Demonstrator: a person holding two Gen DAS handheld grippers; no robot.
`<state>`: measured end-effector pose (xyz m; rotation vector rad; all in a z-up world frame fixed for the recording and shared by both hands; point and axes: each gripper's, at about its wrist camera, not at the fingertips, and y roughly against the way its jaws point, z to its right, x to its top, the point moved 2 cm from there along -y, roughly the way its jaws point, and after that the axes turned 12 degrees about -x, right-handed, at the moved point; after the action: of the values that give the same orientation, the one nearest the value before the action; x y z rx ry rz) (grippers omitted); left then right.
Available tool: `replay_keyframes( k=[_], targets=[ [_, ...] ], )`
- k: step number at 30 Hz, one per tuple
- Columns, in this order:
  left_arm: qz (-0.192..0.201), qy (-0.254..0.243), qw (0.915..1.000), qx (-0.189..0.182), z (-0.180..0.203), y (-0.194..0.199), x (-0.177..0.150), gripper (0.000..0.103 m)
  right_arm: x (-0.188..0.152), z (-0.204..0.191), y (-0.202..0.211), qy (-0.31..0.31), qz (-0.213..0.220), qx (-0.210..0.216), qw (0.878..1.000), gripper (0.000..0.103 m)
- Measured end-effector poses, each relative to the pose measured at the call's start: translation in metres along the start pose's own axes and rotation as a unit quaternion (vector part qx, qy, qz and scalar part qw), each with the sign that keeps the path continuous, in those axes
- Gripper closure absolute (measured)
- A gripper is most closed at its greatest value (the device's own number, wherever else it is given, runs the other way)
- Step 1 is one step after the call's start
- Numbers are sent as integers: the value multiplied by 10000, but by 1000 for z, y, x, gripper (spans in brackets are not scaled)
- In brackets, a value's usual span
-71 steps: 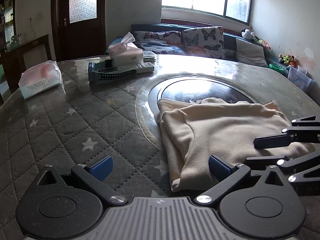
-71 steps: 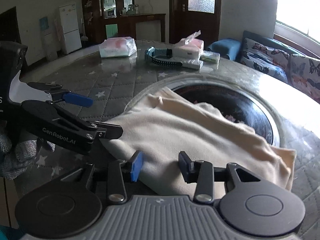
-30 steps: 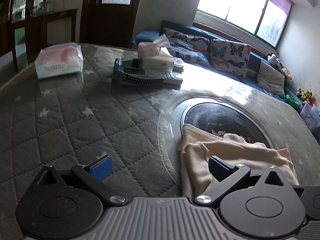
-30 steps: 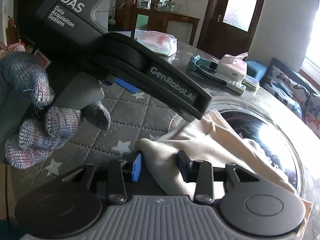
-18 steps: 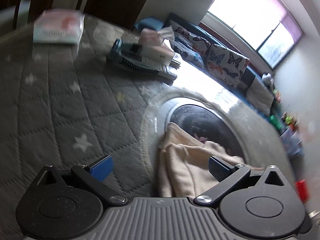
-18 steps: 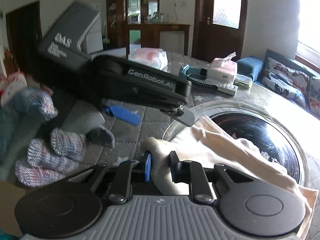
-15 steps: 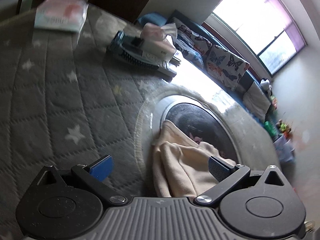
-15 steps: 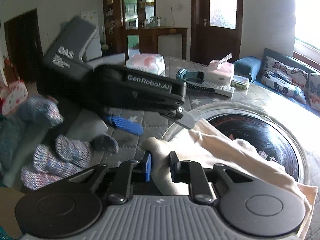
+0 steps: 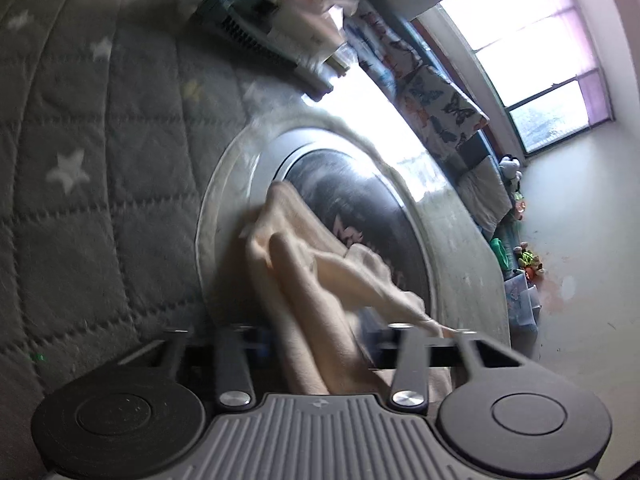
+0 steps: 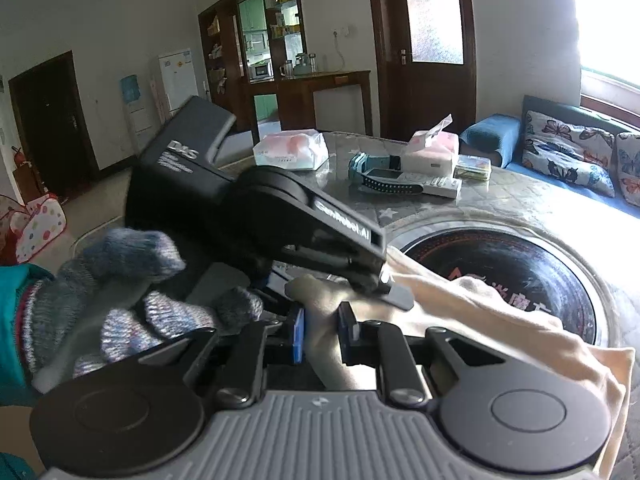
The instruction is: Fold clothes
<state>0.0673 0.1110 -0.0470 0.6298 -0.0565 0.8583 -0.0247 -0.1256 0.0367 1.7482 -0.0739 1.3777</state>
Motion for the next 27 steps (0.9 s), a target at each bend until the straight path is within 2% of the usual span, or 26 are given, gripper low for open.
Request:
replay_keyframes(
  k=[2, 6, 10, 14, 17, 20, 23, 27],
  targets=[
    [-17, 49, 10000, 27, -3, -2, 1, 83, -3, 1, 2, -3, -40, 21, 10000, 86],
    [-33, -26, 10000, 40, -2, -2, 3, 83, -9, 17, 12, -225, -40, -108, 9997, 83],
    [-7, -49, 10000, 81, -2, -1, 1, 83, -15, 51, 18, -501, -88, -657, 9965, 79],
    [-7, -51, 10000, 74, -3, -1, 1, 83, -23, 95, 19, -827, -207, -1318, 9876, 75],
    [-3, -66, 9999, 86, -2, -1, 1, 83, -31, 121, 17, -1045, -332, -1673, 9798, 69],
    [3, -75, 9999, 99, -1, -3, 1, 83, -39, 146, 13, -1235, -420, -2004, 9710, 68],
    [1, -78, 9999, 92, -1, -3, 1, 83, -47, 165, 13, -1461, -448, -2205, 9633, 62],
    [2, -99, 9999, 94, -1, -3, 1, 83, -55, 176, 9, -1709, -519, -2206, 9589, 62]
  ],
)
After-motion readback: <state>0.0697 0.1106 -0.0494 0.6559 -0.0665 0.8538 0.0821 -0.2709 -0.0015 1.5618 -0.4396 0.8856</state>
